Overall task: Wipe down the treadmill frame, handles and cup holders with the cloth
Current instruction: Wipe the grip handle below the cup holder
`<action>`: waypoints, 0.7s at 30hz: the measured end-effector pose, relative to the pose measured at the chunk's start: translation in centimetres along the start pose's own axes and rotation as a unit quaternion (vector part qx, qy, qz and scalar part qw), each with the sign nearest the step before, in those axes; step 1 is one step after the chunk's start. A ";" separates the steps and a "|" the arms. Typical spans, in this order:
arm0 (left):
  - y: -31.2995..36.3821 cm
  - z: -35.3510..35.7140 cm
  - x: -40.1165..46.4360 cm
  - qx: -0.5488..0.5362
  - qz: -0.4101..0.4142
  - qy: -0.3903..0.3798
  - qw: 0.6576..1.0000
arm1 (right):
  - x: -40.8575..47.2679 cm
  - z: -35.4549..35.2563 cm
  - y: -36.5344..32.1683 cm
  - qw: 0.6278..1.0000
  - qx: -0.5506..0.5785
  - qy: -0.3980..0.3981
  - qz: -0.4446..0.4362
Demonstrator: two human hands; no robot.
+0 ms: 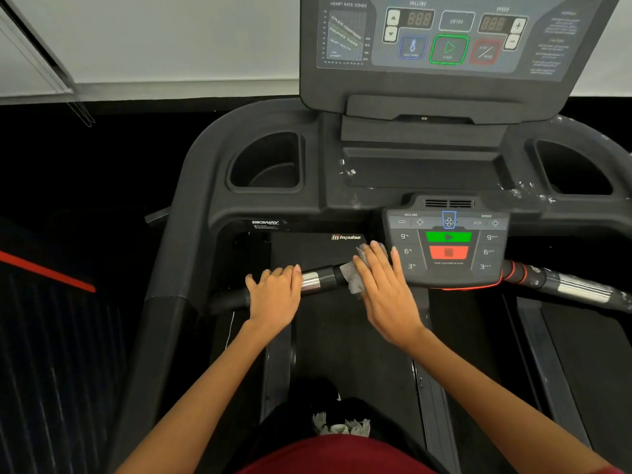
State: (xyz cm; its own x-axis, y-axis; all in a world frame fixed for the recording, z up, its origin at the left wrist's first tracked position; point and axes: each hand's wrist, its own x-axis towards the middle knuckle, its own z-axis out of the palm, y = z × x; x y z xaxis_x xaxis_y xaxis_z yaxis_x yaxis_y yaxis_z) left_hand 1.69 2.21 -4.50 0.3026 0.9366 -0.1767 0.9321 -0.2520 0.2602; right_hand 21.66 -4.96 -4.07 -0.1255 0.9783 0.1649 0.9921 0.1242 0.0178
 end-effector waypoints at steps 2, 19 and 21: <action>-0.2 -0.1 -0.1 0.001 0.011 0.011 1.000 | 0.5 0.7 -0.8 0.999 0.048 0.023 0.006; -2.6 1.7 0.1 0.005 0.113 0.218 0.969 | 3.8 1.0 -3.6 0.985 0.030 -0.014 -0.170; -2.5 1.7 0.0 0.004 0.115 0.219 0.969 | 2.9 0.7 -1.9 0.987 -0.013 0.001 -0.160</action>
State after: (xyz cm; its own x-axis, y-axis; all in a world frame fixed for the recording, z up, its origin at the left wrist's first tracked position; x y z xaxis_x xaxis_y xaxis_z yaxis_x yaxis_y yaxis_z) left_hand -0.30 2.46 -6.81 0.3911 0.8683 0.3051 0.8517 -0.4670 0.2375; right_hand 19.40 -2.26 -4.33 -0.4330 0.8890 0.1488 0.9012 0.4230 0.0945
